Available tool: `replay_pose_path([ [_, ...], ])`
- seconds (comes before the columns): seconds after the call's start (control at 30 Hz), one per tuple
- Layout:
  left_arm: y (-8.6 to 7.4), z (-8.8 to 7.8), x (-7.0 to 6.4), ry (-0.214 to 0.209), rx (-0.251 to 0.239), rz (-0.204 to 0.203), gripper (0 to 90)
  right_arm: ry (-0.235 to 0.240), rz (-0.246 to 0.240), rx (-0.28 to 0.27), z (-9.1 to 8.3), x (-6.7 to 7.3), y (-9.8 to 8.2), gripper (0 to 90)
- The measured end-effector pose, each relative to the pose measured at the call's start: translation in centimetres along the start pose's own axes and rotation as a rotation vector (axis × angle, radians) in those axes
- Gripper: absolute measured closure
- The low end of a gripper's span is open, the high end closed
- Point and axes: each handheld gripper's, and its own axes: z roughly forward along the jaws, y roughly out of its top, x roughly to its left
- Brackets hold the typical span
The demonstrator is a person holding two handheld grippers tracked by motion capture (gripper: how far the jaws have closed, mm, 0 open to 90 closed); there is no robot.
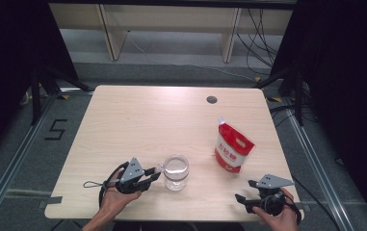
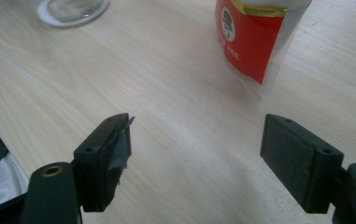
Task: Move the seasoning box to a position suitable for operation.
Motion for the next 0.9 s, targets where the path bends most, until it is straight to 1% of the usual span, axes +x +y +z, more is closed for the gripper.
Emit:
replay_pose_path([
  [0.03, 0.0, 0.0, -0.1, -0.009, 0.003, 0.013, 74.9, 0.011, -0.005, 0.002, 0.0, 0.0, 0.0, 25.5],
  [0.07, 0.1, 0.1, -0.2, -0.008, 0.007, 0.006, 74.9, -0.006, -0.006, 0.002, 0.0, 0.0, 0.0, 25.5],
  [0.1, 0.1, 0.1, -0.3, -0.009, 0.003, 0.012, 74.8, 0.006, -0.001, 0.001, 0.0, 0.0, 0.0, 25.5],
  [0.13, 0.1, 0.1, -0.4, -0.009, 0.002, 0.004, 74.8, 0.012, -0.002, 0.002, 0.0, -0.1, 0.0, 25.5],
  [0.17, 0.1, 0.1, -0.4, -0.013, 0.004, 0.005, 74.8, -0.008, -0.003, 0.000, 0.0, 0.0, 0.0, 25.5],
  [0.2, 0.1, 0.1, -0.5, -0.015, 0.000, 0.008, 74.6, -0.008, -0.009, 0.001, 0.0, -0.1, 0.0, 25.5],
  [0.23, 0.1, 0.2, -0.4, -0.020, -0.002, 0.025, 74.6, -0.005, 0.006, 0.006, 0.0, 0.0, 0.0, 25.5],
  [0.27, 0.0, 0.3, -0.5, -0.020, -0.006, -0.006, 74.6, -0.006, 0.000, 0.004, 0.0, -0.1, 0.0, 25.5],
  [0.3, 0.0, 0.2, -0.5, -0.012, 0.007, -0.008, 74.6, -0.005, 0.015, 0.007, 0.0, 0.1, 0.0, 25.5],
  [0.33, 0.0, 0.3, -0.6, -0.021, -0.007, -0.009, 74.5, 0.000, -0.004, 0.002, 0.0, -0.1, 0.0, 25.5],
  [0.37, 0.0, 0.2, -0.7, -0.016, 0.008, -0.001, 74.6, -0.001, -0.005, 0.003, 0.0, 0.0, 0.0, 25.5],
  [0.4, 0.0, 0.3, -0.6, -0.022, 0.007, 0.012, 74.5, 0.001, 0.013, 0.006, 0.0, 0.2, 0.0, 25.5],
  [0.43, 0.1, 0.3, -0.4, -0.024, 0.009, 0.014, 74.5, 0.005, 0.003, 0.010, 0.1, 0.1, 0.0, 25.5],
  [0.47, 0.1, 0.4, -0.5, -0.020, 0.008, -0.001, 74.5, -0.004, -0.010, 0.006, 0.1, 0.0, 0.0, 25.5],
  [0.5, 0.1, 0.4, -0.3, -0.010, 0.017, -0.001, 74.6, -0.001, 0.004, 0.011, 0.1, 0.1, 0.0, 25.5],
  [0.53, 0.2, 0.5, -0.2, -0.014, 0.010, 0.002, 74.6, 0.000, -0.017, 0.003, 0.1, -0.2, 0.0, 25.5],
  [0.57, 0.1, 0.6, -0.1, -0.019, 0.005, -0.008, 74.6, 0.005, -0.012, 0.005, 0.1, -0.2, -0.1, 25.5],
  [0.6, 0.1, 0.5, 0.1, -0.034, 0.017, -0.018, 74.2, 0.003, -0.013, 0.005, 0.1, -0.3, -0.1, 25.5],
  [0.63, 0.1, 0.5, 0.1, -0.035, 0.016, -0.033, 73.5, -0.001, -0.019, 0.003, 0.1, -0.4, -0.1, 25.5],
  [0.67, 0.1, 0.5, 0.2, -0.045, 0.013, -0.027, 72.7, 0.009, -0.018, 0.006, 0.1, -0.4, -0.1, 25.5],
  [0.7, 0.1, 0.5, 0.2, -0.049, 0.022, -0.029, 70.8, 0.014, -0.012, 0.009, 0.1, -0.4, -0.1, 25.5],
  [0.73, 0.1, 0.4, 0.0, -0.047, 0.025, -0.046, 67.7, 0.015, -0.009, 0.008, 0.1, -0.4, -0.1, 25.5],
  [0.77, 0.2, 0.2, -0.1, -0.040, 0.022, -0.032, 66.3, 0.019, -0.009, 0.003, 0.1, -0.5, -0.1, 25.5],
  [0.8, 0.4, 0.1, -0.2, -0.028, 0.021, -0.033, 60.9, 0.020, -0.010, 0.003, 0.2, -0.5, -0.1, 25.5],
  [0.83, 0.5, -0.1, -0.2, -0.028, 0.026, -0.027, 55.5, 0.005, -0.011, 0.002, 0.1, -0.4, -0.1, 25.5],
  [0.87, 0.6, -0.3, -0.2, -0.038, 0.027, -0.013, 52.8, 0.001, -0.014, 0.000, 0.1, -0.5, -0.1, 25.5],
  [0.9, 0.5, -0.5, -0.3, -0.033, 0.024, -0.040, 50.5, 0.011, -0.013, 0.010, 0.2, -0.5, 0.0, 25.5],
])
